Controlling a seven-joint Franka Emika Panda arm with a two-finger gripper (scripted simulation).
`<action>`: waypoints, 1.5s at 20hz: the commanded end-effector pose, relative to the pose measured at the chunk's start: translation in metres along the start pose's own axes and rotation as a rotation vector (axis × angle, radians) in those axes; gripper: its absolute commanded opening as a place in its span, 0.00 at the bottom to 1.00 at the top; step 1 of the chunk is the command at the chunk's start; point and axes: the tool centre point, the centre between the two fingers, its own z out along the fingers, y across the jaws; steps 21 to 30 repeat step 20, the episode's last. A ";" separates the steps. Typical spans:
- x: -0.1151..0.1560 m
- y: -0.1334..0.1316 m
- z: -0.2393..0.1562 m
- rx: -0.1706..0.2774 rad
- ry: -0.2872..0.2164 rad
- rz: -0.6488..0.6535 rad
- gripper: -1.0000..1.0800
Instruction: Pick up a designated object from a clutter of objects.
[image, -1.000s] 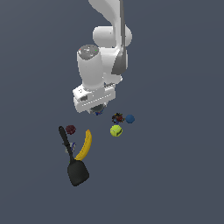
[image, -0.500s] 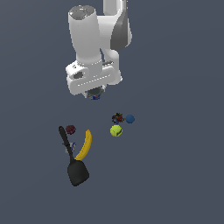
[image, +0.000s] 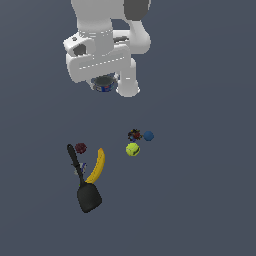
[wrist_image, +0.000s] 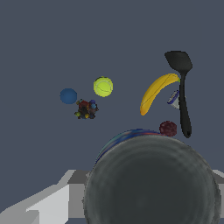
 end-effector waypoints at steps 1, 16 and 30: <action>-0.003 -0.001 -0.023 0.000 0.000 0.000 0.00; -0.010 0.000 -0.096 0.000 0.000 0.000 0.00; -0.010 0.000 -0.097 0.000 0.000 0.000 0.00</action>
